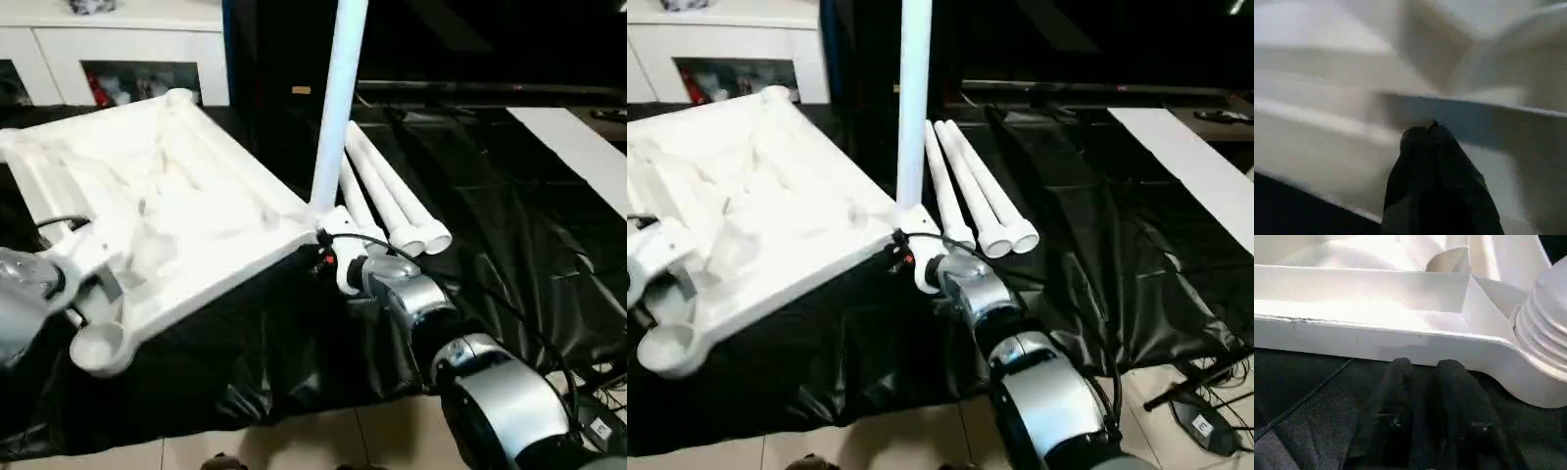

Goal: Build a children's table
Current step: Rotate table base

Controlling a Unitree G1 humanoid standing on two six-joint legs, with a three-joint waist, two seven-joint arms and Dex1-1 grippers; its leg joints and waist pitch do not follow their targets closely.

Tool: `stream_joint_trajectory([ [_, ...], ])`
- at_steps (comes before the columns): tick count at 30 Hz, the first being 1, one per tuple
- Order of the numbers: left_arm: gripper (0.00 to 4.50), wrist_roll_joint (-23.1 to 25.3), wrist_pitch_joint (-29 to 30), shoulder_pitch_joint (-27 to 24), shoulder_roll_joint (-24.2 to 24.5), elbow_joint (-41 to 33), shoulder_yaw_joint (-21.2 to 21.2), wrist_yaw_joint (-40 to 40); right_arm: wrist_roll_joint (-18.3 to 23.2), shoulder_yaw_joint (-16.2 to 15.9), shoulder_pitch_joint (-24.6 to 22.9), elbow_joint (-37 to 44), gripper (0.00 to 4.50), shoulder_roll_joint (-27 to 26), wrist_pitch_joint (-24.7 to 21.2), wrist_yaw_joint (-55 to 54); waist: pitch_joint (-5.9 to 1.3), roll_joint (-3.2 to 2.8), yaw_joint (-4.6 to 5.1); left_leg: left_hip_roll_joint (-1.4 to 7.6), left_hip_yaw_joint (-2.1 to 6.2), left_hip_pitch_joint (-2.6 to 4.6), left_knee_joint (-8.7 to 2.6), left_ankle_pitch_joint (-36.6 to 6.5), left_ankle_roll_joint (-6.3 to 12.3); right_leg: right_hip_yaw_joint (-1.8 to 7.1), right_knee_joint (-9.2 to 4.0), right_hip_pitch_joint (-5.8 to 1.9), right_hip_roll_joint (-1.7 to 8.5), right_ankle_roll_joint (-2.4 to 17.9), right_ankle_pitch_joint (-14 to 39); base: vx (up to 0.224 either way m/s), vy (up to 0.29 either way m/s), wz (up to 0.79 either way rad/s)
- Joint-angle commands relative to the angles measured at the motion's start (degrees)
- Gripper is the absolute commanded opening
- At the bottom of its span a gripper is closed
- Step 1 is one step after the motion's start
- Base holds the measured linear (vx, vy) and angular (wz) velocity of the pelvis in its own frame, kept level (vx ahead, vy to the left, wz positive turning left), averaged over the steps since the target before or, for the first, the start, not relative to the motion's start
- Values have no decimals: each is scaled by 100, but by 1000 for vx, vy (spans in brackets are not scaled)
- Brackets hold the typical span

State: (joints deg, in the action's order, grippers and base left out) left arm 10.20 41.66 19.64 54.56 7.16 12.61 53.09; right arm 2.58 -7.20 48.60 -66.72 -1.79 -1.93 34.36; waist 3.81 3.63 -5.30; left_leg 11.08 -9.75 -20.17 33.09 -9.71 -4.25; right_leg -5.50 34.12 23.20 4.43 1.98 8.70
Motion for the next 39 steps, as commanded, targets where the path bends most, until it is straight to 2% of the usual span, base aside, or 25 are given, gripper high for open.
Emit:
stream_joint_trajectory([
  [1,0,-366,-6,-163,-20,-408,210,551,-42,77,115,-148,64,-9,69,-86,-370,-220,-5,255,114,98,-456,-2073,-376,362,-333,-219,488,1196,1815,0,0,0],
  [3,0,-644,-24,-264,16,-794,231,909,-55,92,141,-221,57,-35,87,-119,-367,-227,-9,253,115,103,-452,-2121,-388,361,-335,-220,483,1163,1880,0,0,0],
  [5,0,-803,-162,-337,37,-966,230,1103,-63,104,160,-269,24,-48,107,-135,-366,-227,-8,256,108,103,-461,-2145,-402,361,-338,-215,477,1159,1905,0,0,0],
  [6,0,-1098,-95,-390,-28,-1332,240,1320,-76,122,191,-351,24,-78,135,-168,-364,-239,-3,248,108,95,-461,-2141,-423,362,-322,-221,461,1147,1857,0,0,0],
  [9,0,-1197,10,-334,-194,-1512,292,1358,-96,143,226,-436,8,-116,166,-183,-368,-225,17,239,97,91,-453,-2134,-435,362,-321,-230,452,1142,1847,0,0,0],
  [10,0,-1215,44,-327,-231,-1565,314,1385,-102,149,240,-468,8,-131,178,-186,-370,-245,15,239,99,90,-450,-2118,-441,365,-316,-232,456,1140,1838,0,0,0],
  [13,0,-1265,155,-336,-354,-1702,333,1370,-110,163,276,-533,8,-182,202,-154,-370,-205,48,231,107,55,-445,-2090,-411,365,-329,-262,466,1081,2017,0,0,0],
  [17,0,-1306,184,-324,-453,-1783,393,1288,-136,171,318,-579,8,-245,228,-97,-358,-206,62,228,105,72,-436,-2102,-380,362,-349,-230,447,1018,2218,0,0,0],
  [19,0,-1144,108,-217,-621,-1612,420,1013,-163,174,340,-596,8,-285,237,-91,-357,-193,65,234,104,82,-437,-2131,-380,359,-356,-218,435,992,2259,0,0,0],
  [21,0,-920,-115,-49,-818,-1302,424,668,-171,184,354,-605,8,-325,250,-14,-355,-207,44,229,106,96,-434,-2204,-374,356,-378,-205,432,948,2343,0,0,0],
  [23,0,-878,-117,9,-879,-1226,419,571,-176,185,361,-615,8,-334,263,5,-360,-195,38,224,106,101,-433,-2237,-381,352,-382,-207,434,914,2410,0,0,0],
  [25,0,-793,-110,208,-1138,-996,362,222,-191,183,375,-636,8,-348,281,-9,-359,-178,39,219,115,97,-433,-2289,-375,346,-403,-207,442,841,2590,0,0,0],
  [26,0,-711,-118,321,-1273,-843,340,-15,-193,189,384,-637,8,-349,295,-24,-368,-182,22,224,116,111,-425,-2259,-378,349,-403,-201,456,836,2578,0,0,0],
  [27,0,-612,-125,454,-1429,-663,317,-296,-196,196,394,-637,8,-348,312,-41,-364,-180,36,220,107,90,-428,-2192,-367,353,-396,-203,435,846,2492,0,0,0],
  [29,0,-505,-130,579,-1562,-459,288,-585,-173,218,411,-607,8,-333,345,-27,-380,-188,-5,224,100,134,-411,-2188,-366,353,-398,-176,433,841,2421,0,0,0],
  [30,0,-433,-139,657,-1644,-324,271,-769,-160,239,423,-586,8,-322,367,-12,-368,-171,27,215,119,63,-431,-2174,-344,341,-385,-224,429,822,2451,0,0,0],
  [32,0,-423,-180,715,-1702,-250,212,-857,-89,308,422,-410,8,-224,447,145,-390,-196,8,226,125,77,-417,-2094,-332,344,-387,-222,457,816,2390,0,0,0],
  [35,0,-794,66,562,-1643,-842,-76,-563,112,408,183,298,8,51,479,482,-408,-198,1,246,118,51,-421,-1872,-305,340,-322,-256,441,957,1922,0,0,0],
  [36,0,-877,117,514,-1636,-996,-151,-528,170,434,61,572,8,128,449,532,-408,-229,-8,252,106,54,-417,-1788,-289,346,-297,-259,435,1031,1660,0,0,0],
  [38,0,-957,176,483,-1666,-1098,-242,-531,212,451,-73,861,8,201,406,544,-408,-210,-20,235,81,61,-410,-1704,-243,342,-283,-264,400,1095,1414,0,0,0],
  [39,0,-1089,220,440,-1774,-1232,-410,-608,345,499,-471,1686,8,361,192,580,-414,-216,-12,224,86,43,-408,-1656,-226,340,-265,-278,394,1130,1364,0,0,0],
])
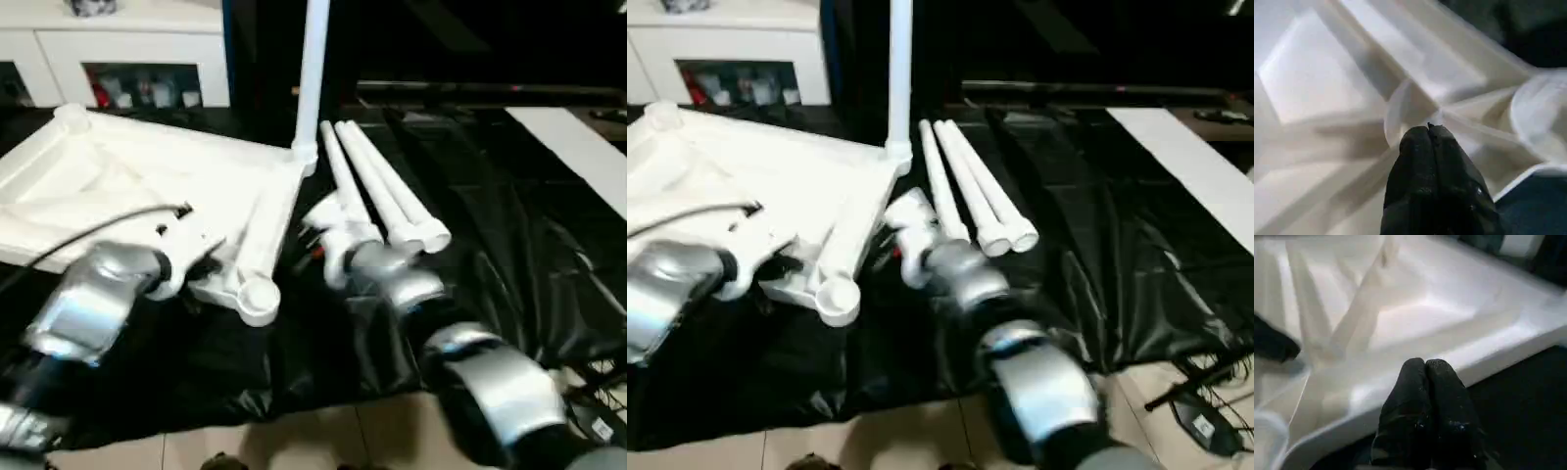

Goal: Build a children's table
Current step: Rotate table base

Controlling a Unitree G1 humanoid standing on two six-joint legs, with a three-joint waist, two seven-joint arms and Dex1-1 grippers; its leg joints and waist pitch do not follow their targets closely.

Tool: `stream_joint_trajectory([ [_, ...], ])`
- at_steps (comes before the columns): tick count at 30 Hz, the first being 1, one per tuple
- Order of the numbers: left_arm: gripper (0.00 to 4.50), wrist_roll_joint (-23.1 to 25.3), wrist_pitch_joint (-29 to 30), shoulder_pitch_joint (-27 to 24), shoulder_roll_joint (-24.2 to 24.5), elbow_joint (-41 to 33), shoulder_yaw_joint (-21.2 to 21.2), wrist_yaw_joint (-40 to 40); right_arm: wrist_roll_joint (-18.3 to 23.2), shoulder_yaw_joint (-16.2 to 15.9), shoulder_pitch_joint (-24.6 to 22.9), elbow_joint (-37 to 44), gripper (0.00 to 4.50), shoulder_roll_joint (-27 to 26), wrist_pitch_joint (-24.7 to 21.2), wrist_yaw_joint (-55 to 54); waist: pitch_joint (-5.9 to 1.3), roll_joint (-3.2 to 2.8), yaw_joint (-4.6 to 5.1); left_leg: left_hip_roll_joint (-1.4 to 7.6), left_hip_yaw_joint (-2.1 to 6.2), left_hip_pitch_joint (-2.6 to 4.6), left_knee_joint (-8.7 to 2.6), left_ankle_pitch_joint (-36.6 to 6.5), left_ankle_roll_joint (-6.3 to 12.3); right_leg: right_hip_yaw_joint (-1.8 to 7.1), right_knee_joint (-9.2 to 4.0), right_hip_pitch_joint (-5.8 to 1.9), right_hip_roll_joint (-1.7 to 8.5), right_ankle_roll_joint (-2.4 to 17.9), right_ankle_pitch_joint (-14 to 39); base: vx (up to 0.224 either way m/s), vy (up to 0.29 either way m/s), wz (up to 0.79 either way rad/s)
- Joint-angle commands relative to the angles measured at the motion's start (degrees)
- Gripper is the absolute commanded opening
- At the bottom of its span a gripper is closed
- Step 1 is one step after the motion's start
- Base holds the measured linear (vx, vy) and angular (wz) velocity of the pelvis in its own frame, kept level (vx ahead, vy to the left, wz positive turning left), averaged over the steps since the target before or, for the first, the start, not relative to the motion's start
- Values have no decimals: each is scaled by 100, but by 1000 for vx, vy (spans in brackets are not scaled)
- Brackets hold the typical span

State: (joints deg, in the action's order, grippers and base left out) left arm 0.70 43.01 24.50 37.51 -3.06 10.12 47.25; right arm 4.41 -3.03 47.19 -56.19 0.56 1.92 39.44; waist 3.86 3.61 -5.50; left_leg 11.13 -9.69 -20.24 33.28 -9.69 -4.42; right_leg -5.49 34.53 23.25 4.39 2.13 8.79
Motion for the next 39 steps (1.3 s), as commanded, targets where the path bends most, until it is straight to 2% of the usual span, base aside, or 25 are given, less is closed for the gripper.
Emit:
stream_joint_trajectory([
  [1,0,-151,78,-51,-85,-221,-180,-39,176,88,-383,743,8,146,-225,72,-418,-216,-21,225,64,69,-419,-1607,-181,348,-324,-286,404,1051,1275,0,0,0],
  [6,0,-236,-1402,-178,-1217,-120,-1033,-1711,380,524,-2056,3865,8,445,-1168,-604,-455,-314,-100,194,84,49,-404,-1434,-160,329,-330,-332,365,895,1026,0,0,0],
  [11,0,-110,-1670,-640,-2151,-526,-1288,-2904,80,882,-3080,4914,8,354,-931,-1395,-387,-283,-44,164,59,40,-419,-1948,-86,286,-556,-301,354,475,2177,0,0,0],
  [12,0,-1,-1642,-711,-2498,-481,-1319,-3381,198,1013,-3354,5089,8,259,-968,-1567,-354,-265,-64,50,296,-281,-506,-2058,173,12,-473,-527,468,289,2767,0,0,0],
  [15,0,157,-1709,-627,-2639,-324,-1275,-3694,158,935,-3505,5277,8,242,-962,-1660,-434,-542,115,275,732,-277,-555,-2589,242,-231,-454,-508,351,462,1964,-16,-33,28],
  [16,0,203,-1726,-567,-2633,-242,-1251,-3737,172,926,-3504,5289,8,214,-975,-1696,-416,-655,255,528,1136,-241,-731,-3142,311,-263,-156,-487,224,682,1376,-11,-65,55],
  [18,0,281,-1811,-409,-2653,27,-1269,-3861,190,866,-3526,5423,8,167,-1156,-1811,-369,-706,370,636,1633,-85,-941,-3535,541,-136,378,-292,-3,999,1373,-7,-122,56],
  [19,0,177,-1775,-280,-2725,208,-1447,-3928,168,778,-3515,5443,8,167,-1239,-1835,-319,-670,320,454,1709,-164,-976,-3562,525,55,511,-246,-14,1216,1523,-12,-148,58],
  [20,0,43,-1696,-182,-2778,311,-1643,-3986,148,735,-3492,5394,8,164,-1269,-1849,-315,-623,300,234,1626,-266,-906,-3434,527,163,403,-301,36,1341,1586,-29,-215,72],
  [21,0,45,-1637,-116,-2719,377,-1721,-4086,133,737,-3460,5321,8,137,-1300,-1909,-269,-370,181,-387,1202,-521,-258,-2909,144,304,-317,-266,403,1498,2951,-81,-242,74],
  [22,0,52,-1626,-106,-2690,388,-1734,-4106,128,738,-3450,5299,8,134,-1297,-1917,-300,-83,96,-630,412,-150,1127,-1330,119,-111,-1055,40,768,110,5122,-81,-242,74],
  [23,0,87,-1617,-103,-2636,397,-1730,-4137,214,770,-3443,5277,8,95,-1357,-1909,-276,-257,46,-568,355,-374,1169,-958,149,-88,-986,-167,918,-785,5226,-56,-222,47],
  [24,0,108,-1639,-117,-2607,388,-1730,-4157,215,756,-3448,5281,8,104,-1385,-1899,-245,-155,61,-610,140,-395,1115,-1115,296,255,-917,-191,544,-2388,5074,-3,-203,20],
  [25,0,120,-1652,-148,-2564,364,-1746,-4168,203,700,-3467,5285,8,134,-1417,-1844,-357,-178,-156,-474,207,-359,813,-1515,690,814,-714,-522,839,-2662,4215,-3,-203,20],
  [26,0,129,-1660,-171,-2532,345,-1750,-4162,188,655,-3485,5287,8,149,-1428,-1808,-409,-155,-219,-402,297,-310,751,-1476,849,1020,-693,-615,1011,-2496,3850,-18,-171,33],
  [28,0,188,-1674,-221,-2466,332,-1756,-4146,182,561,-3526,5319,8,178,-1475,-1837,-469,-258,-449,-242,683,-232,839,-998,723,1598,-642,-771,1568,-94,2055,-19,-120,39],
  [29,0,188,-1674,-221,-2466,332,-1756,-4146,182,561,-3526,5319,8,178,-1475,-1837,-449,-160,-422,-353,679,-243,881,-985,555,1542,-594,-735,1390,159,1806,-41,-115,22],
  [31,0,280,-1783,-254,-2407,336,-1699,-4135,211,536,-3520,5332,8,187,-1504,-1868,-296,-80,-476,-715,596,-97,740,-388,459,914,-650,-563,593,-216,2107,-62,-77,9],
  [32,0,276,-1713,-279,-2400,342,-1673,-4117,222,532,-3503,5325,8,191,-1519,-1873,-279,-77,-489,-730,549,-21,634,-219,527,820,-711,-476,462,-271,2246,-81,0,11],
  [33,0,260,-1709,-341,-2397,356,-1651,-4121,225,522,-3470,5302,8,206,-1541,-1857,-253,-185,-484,-657,459,172,361,-59,707,621,-845,-305,255,-295,2905,-100,62,20],
  [35,0,239,-1739,-389,-2399,354,-1640,-4129,206,504,-3448,5287,8,228,-1560,-1845,-245,-454,-318,32,616,415,-210,-1114,863,225,-790,-102,13,-261,3331,-108,94,15],
  [36,0,214,-1775,-421,-2403,348,-1625,-4111,191,496,-3440,5279,8,244,-1575,-1851,-338,-622,-186,799,914,299,-639,-2825,781,124,-226,-316,39,-15,2094,-115,119,11],
  [37,0,183,-1821,-458,-2411,338,-1609,-4075,177,491,-3437,5275,8,256,-1591,-1868,-337,-683,-222,906,903,203,-778,-3524,748,118,139,-320,51,112,1386,-115,119,11],
  [38,0,167,-1856,-480,-2416,332,-1600,-4055,167,489,-3436,5272,8,262,-1598,-1880,-360,-623,-174,761,694,307,-766,-3885,736,100,240,-106,50,272,594,-63,83,31],
  [39,0,-17,-1960,-585,-2507,320,-1595,-3876,-23,475,-3446,5230,8,316,-1607,-2077,-345,-442,-80,506,553,338,-591,-3586,636,294,-43,-162,235,396,811,-30,46,20],
])
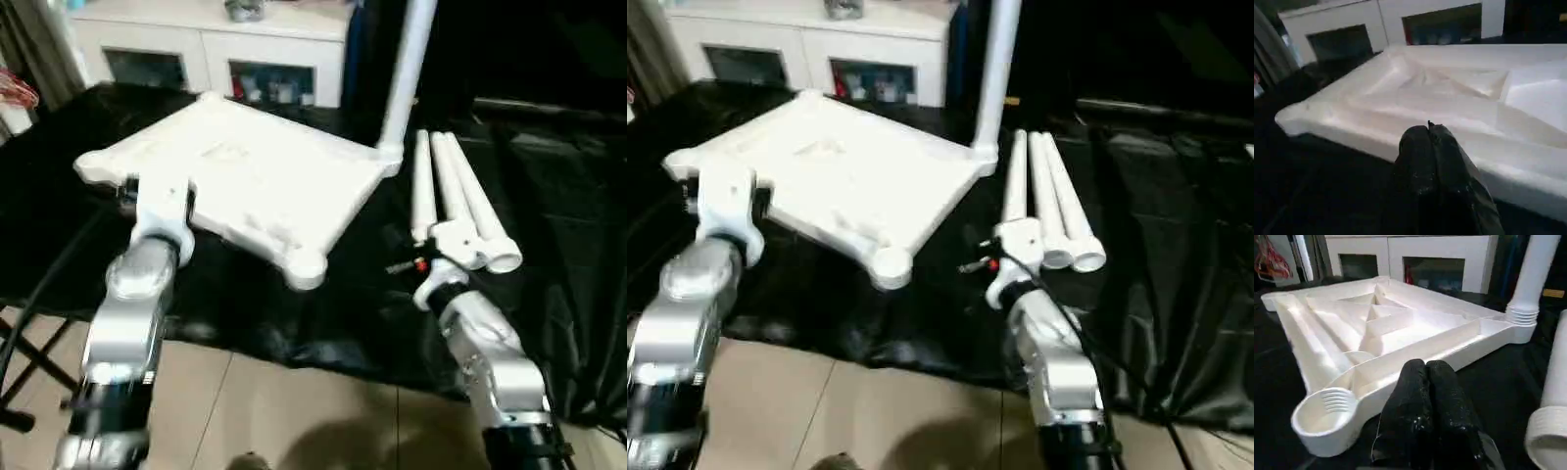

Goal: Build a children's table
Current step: Rotate table base

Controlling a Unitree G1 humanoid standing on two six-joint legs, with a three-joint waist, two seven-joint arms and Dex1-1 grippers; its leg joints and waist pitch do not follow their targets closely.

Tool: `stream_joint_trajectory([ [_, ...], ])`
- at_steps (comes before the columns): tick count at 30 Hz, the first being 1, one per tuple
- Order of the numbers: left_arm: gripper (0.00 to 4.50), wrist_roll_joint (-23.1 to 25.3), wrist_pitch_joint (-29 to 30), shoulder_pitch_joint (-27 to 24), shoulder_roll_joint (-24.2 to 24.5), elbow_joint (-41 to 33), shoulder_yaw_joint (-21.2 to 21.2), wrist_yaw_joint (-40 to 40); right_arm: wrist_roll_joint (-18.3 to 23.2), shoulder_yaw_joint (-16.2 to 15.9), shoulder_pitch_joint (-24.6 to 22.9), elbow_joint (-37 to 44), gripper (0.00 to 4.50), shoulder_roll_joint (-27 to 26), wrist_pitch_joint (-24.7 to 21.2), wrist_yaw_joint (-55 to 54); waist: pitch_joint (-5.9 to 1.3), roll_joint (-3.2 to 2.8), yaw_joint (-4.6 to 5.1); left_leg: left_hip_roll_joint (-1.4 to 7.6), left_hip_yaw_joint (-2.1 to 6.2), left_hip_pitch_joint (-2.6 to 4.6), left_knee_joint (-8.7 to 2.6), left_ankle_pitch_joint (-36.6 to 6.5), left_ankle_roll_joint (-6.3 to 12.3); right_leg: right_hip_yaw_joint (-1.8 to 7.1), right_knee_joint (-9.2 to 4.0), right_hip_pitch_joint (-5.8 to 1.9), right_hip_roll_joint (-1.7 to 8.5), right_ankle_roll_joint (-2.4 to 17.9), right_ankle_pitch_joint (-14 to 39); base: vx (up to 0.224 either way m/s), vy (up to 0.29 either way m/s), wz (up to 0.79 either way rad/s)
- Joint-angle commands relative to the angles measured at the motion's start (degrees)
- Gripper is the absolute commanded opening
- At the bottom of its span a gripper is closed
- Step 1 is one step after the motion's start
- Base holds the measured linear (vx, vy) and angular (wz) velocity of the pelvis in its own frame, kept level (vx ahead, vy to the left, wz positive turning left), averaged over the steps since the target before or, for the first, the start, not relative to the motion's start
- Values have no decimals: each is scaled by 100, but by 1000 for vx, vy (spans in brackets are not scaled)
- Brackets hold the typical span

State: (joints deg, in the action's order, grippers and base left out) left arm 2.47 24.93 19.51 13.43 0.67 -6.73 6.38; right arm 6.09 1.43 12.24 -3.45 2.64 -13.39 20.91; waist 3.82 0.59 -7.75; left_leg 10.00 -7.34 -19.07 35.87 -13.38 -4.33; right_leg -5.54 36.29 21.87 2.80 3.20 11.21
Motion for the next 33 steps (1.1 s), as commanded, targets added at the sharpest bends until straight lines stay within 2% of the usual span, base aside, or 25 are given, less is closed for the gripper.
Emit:
stream_joint_trajectory([
  [1,0,-283,-180,-127,-143,-56,87,289,-280,24,44,-69,8,134,-83,-334,-293,-70,110,278,105,90,-671,-2831,136,412,-615,-95,648,412,1970,-30,46,20],
  [2,0,-347,-231,-177,-182,-48,95,351,-353,55,41,-95,8,144,-107,-474,-298,-34,66,220,80,81,-625,-2495,-4,444,-690,-103,728,359,2574,0,0,0],
  [3,0,-391,-273,-229,-210,-43,111,406,-400,107,37,-114,8,140,-116,-613,-323,29,32,217,41,57,-584,-1853,-39,472,-754,-107,750,186,3130,0,0,0],
  [4,0,-411,-269,-289,-218,-47,158,472,-405,177,30,-115,8,123,-120,-725,-337,36,31,227,26,34,-593,-1617,-27,470,-761,-116,733,123,3158,0,0,0],
  [5,0,-415,-286,-340,-223,-55,202,525,-391,227,22,-108,8,113,-138,-804,-343,14,40,261,20,-1,-623,-1411,-39,444,-747,-117,679,69,2987,0,0,0],
  [6,0,-418,-363,-414,-231,-125,286,600,-382,252,11,-75,8,122,-164,-838,-346,11,68,278,22,-23,-653,-1412,-43,414,-745,-135,643,34,2778,0,0,0],
  [8,0,-515,-392,-530,-248,-290,448,822,-339,232,0,24,8,174,-290,-776,-373,17,99,312,24,-48,-663,-1269,-39,413,-690,-163,617,115,2180,0,0,0],
  [9,0,-575,-365,-532,-285,-321,450,846,-340,224,18,43,8,188,-364,-769,-358,19,134,309,7,-52,-663,-1298,-21,416,-675,-149,599,205,2005,0,0,0],
  [11,0,-598,-320,-512,-325,-336,448,807,-340,220,55,57,8,195,-469,-776,-374,46,180,301,-15,-66,-641,-1193,24,422,-649,-175,601,310,1805,0,0,0],
  [12,0,-588,-315,-504,-330,-328,447,788,-336,211,71,61,8,198,-508,-795,-385,49,206,304,-17,-123,-626,-922,91,414,-621,-215,600,359,1580,0,0,0],
  [14,0,-453,-504,-503,-299,-263,528,754,-326,182,121,18,8,204,-549,-793,-395,55,222,296,-33,-116,-601,-737,135,421,-599,-211,596,414,1359,0,0,0],
  [15,0,-362,-681,-517,-269,-217,602,757,-326,152,163,-45,8,207,-559,-788,-414,49,248,291,-27,-153,-591,-488,191,414,-556,-253,582,464,1042,0,0,0],
  [16,0,-339,-745,-534,-265,-213,635,769,-330,127,200,-96,8,214,-562,-783,-429,50,260,292,-38,-143,-569,-299,253,415,-532,-249,581,519,749,0,0,0],
  [17,0,-337,-766,-548,-268,-220,650,779,-335,108,228,-133,8,221,-563,-778,-432,50,286,294,-34,-167,-562,-145,290,412,-490,-277,581,605,498,0,0,0],
  [21,0,-553,-693,-613,-290,-392,663,987,-255,154,427,-275,8,203,-803,-833,-451,44,315,294,-60,-145,-526,71,388,414,-427,-284,569,857,-25,0,0,0],
  [24,0,-608,-530,-498,-243,-444,668,1060,-125,224,533,-154,8,142,-1003,-856,-445,51,314,300,-81,-139,-513,112,461,423,-412,-278,568,950,-143,0,0,0],
  [26,0,-629,-534,-448,-243,-389,638,1054,-81,188,537,-64,8,122,-1052,-812,-424,48,308,303,-90,-132,-527,-88,428,418,-448,-272,570,910,179,0,0,0],
  [28,0,-702,-539,-407,-260,-304,593,1066,-67,161,539,-15,24,94,-1113,-838,-400,32,317,310,-99,-112,-548,-349,314,421,-502,-251,563,810,611,0,0,0],
  [31,0,-690,-616,-388,-289,-217,574,990,-170,104,519,-33,52,124,-1114,-894,-396,46,322,306,-96,-111,-561,-493,204,420,-528,-254,560,689,864,0,0,0],
  [32,0,-696,-608,-383,-292,-223,574,984,-191,89,515,-41,52,136,-1105,-894,-399,60,319,304,-93,-115,-564,-496,184,421,-529,-257,562,642,914,0,0,0],
  [33,0,-720,-580,-393,-297,-257,571,998,-180,86,502,-44,52,133,-1100,-881,-397,100,318,304,-100,-113,-565,-524,181,420,-546,-251,567,602,1006,0,0,0],
])
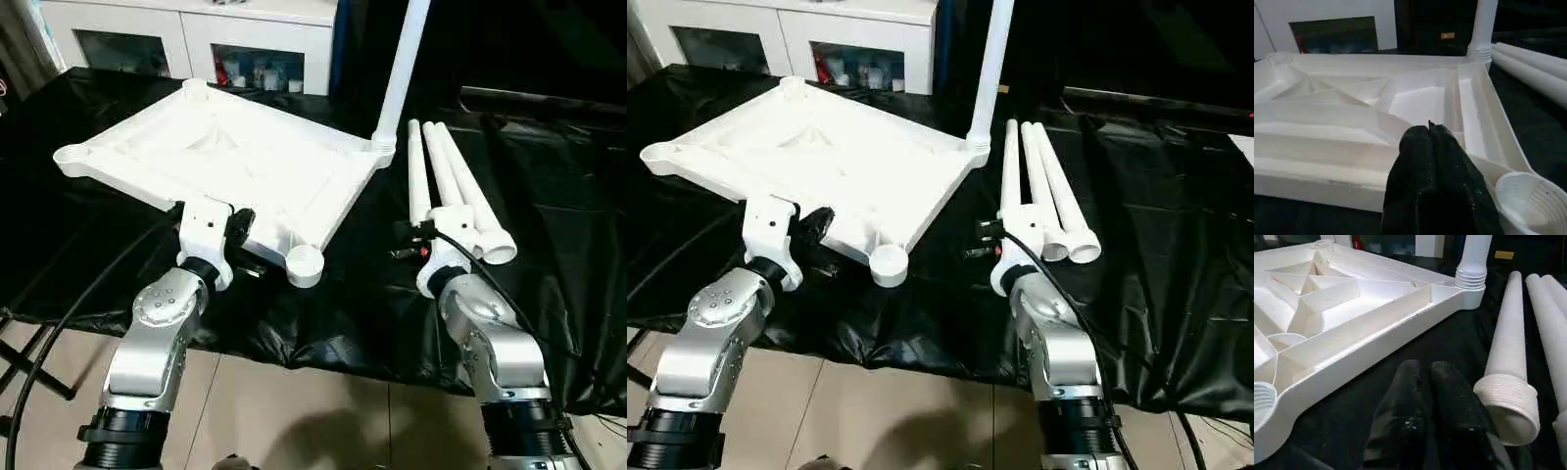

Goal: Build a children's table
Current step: Rotate table base

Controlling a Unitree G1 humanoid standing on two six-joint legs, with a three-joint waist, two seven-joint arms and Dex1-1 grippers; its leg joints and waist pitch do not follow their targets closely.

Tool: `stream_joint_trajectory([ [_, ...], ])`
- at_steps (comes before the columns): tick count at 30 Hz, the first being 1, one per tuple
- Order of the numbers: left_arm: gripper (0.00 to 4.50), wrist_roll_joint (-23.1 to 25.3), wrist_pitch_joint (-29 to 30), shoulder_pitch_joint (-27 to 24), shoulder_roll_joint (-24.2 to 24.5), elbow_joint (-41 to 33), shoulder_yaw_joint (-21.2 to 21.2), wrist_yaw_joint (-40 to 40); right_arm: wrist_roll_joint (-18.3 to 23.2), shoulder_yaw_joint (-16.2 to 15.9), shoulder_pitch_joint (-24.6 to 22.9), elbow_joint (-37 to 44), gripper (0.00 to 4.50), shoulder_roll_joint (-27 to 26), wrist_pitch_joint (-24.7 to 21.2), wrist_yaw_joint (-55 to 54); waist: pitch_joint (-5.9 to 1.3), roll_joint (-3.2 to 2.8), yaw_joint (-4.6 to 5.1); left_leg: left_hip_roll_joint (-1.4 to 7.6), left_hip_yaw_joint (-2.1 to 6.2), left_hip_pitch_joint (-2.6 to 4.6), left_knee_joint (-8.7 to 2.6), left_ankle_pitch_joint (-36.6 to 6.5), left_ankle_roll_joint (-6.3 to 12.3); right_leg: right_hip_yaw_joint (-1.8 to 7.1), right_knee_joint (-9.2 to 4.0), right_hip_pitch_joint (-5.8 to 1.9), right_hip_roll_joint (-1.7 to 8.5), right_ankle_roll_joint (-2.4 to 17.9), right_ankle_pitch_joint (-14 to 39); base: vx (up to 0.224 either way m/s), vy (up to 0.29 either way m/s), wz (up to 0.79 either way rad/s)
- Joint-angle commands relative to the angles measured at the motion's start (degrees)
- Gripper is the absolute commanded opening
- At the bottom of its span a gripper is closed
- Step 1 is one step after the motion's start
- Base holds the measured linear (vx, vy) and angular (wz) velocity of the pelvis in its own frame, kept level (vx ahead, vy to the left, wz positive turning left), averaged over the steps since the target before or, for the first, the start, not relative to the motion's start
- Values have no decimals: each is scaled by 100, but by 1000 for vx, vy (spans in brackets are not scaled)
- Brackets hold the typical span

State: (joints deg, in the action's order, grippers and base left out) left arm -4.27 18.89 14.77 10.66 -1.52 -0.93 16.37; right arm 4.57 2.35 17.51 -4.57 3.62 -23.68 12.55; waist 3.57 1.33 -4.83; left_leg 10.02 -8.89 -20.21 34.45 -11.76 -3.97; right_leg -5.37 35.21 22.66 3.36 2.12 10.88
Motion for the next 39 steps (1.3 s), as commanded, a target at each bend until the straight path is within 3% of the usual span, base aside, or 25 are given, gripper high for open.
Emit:
stream_joint_trajectory([
  [1,0,-85,79,48,-17,-120,-23,18,-26,-39,-54,53,52,50,-59,-1,-370,17,16,303,59,1,-426,-691,141,404,-435,-323,515,690,1113,0,0,0],
  [3,0,-133,133,30,1,-158,-70,28,-9,-47,-54,42,52,52,-45,8,-363,5,11,303,56,9,-431,-767,124,402,-449,-315,517,660,1238,0,0,0],
  [4,0,-145,153,30,8,-161,-89,22,8,-41,-48,40,52,49,-48,4,-349,2,14,308,60,62,-465,-1179,56,385,-469,-337,513,599,1699,0,0,0],
  [6,0,-154,163,28,16,-171,-106,16,21,-42,-44,51,52,48,-59,7,-335,-5,20,312,67,107,-495,-1521,15,377,-515,-336,509,508,2120,0,0,0],
  [7,0,-156,167,29,44,-178,-112,24,23,-54,-36,79,52,51,-97,7,-309,0,23,299,62,205,-535,-2015,36,341,-600,-343,488,412,2716,0,0,0],
  [9,0,-143,166,12,62,-173,-111,25,36,-56,-41,98,52,45,-110,3,-261,20,51,259,50,305,-553,-2488,93,273,-722,-374,453,296,3470,0,0,0],
  [10,0,-143,166,12,62,-173,-111,25,36,-56,-41,98,52,45,-110,3,-240,8,48,249,46,350,-552,-2577,113,261,-767,-364,457,264,3646,0,0,0],
  [11,0,-132,170,2,70,-174,-107,23,42,-58,-45,109,52,42,-115,3,-257,17,46,230,35,387,-558,-2509,158,258,-810,-412,468,237,3702,0,0,0],
  [12,0,-138,167,-10,76,-181,-111,20,51,-72,-51,130,52,38,-122,10,-283,36,22,240,25,361,-589,-2267,209,281,-799,-478,479,276,3493,0,0,0],
  [14,0,-154,172,-17,86,-198,-113,22,58,-94,-54,149,52,38,-128,13,-299,16,5,257,8,376,-635,-2028,274,285,-768,-528,463,405,3129,0,0,0],
  [15,0,-159,178,-15,95,-204,-113,25,64,-101,-53,152,52,34,-125,14,-357,13,-8,271,-5,345,-652,-1663,343,306,-671,-589,444,636,2455,58,13,0],
  [16,0,-159,178,-15,95,-204,-113,25,64,-101,-53,152,52,34,-125,14,-357,13,-8,271,-5,345,-652,-1663,343,306,-671,-589,444,636,2455,58,13,0],
  [18,0,-163,180,-2,104,-195,-117,35,60,-112,-56,152,52,34,-118,15,-404,11,6,252,-33,325,-625,-1188,474,310,-534,-636,419,1043,1467,70,10,1],
  [20,0,-164,167,26,105,-161,-124,43,58,-116,-69,160,52,39,-114,18,-442,5,-12,194,-61,260,-565,-711,631,323,-457,-724,416,1305,867,66,6,1],
  [26,0,-183,149,69,93,-110,-109,58,72,-95,-55,161,52,59,-122,19,-494,19,-11,138,-53,221,-462,110,1041,300,-310,-795,364,1555,-38,61,5,1],
  [31,0,-211,186,100,83,-81,-115,67,290,4,-51,199,82,-17,-151,96,-480,34,-23,127,-62,211,-404,192,1154,320,-286,-819,376,1628,-14,22,2,0],
  [32,0,-246,224,104,69,-81,-131,75,336,20,-59,228,82,-22,-164,127,-485,37,-24,128,-57,207,-396,264,1162,323,-271,-814,373,1624,-88,0,0,0],
  [33,0,-270,269,107,54,-87,-150,62,333,20,-58,243,92,-14,-173,126,-489,42,-20,139,-31,182,-365,610,1205,332,-208,-767,378,1602,-447,0,0,0],
  [35,21,-303,329,115,28,-94,-182,34,303,16,-51,253,119,5,-180,101,-519,65,-8,204,37,186,-246,1564,1245,396,-28,-585,420,1523,-1572,0,0,0],
  [36,21,-310,373,122,23,-92,-198,12,304,14,-48,253,119,12,-182,106,-519,65,-8,204,37,186,-246,1564,1245,396,-28,-585,420,1523,-1572,0,0,0],
  [37,33,-321,410,132,22,-85,-209,-7,313,13,-43,249,123,20,-182,116,-542,89,-12,211,74,127,-156,2204,1115,459,89,-509,420,1451,-2539,0,0,0],
  [38,41,-354,431,142,20,-72,-220,1,324,16,-41,252,130,24,-182,123,-551,88,-22,221,77,117,-126,2346,1066,472,106,-477,415,1435,-2749,0,0,0],
  [39,44,-373,459,157,21,-58,-227,-1,342,17,-35,253,144,29,-183,129,-523,118,-15,211,60,62,-118,2157,955,504,92,-447,397,1391,-2743,-86,-18,2],
])
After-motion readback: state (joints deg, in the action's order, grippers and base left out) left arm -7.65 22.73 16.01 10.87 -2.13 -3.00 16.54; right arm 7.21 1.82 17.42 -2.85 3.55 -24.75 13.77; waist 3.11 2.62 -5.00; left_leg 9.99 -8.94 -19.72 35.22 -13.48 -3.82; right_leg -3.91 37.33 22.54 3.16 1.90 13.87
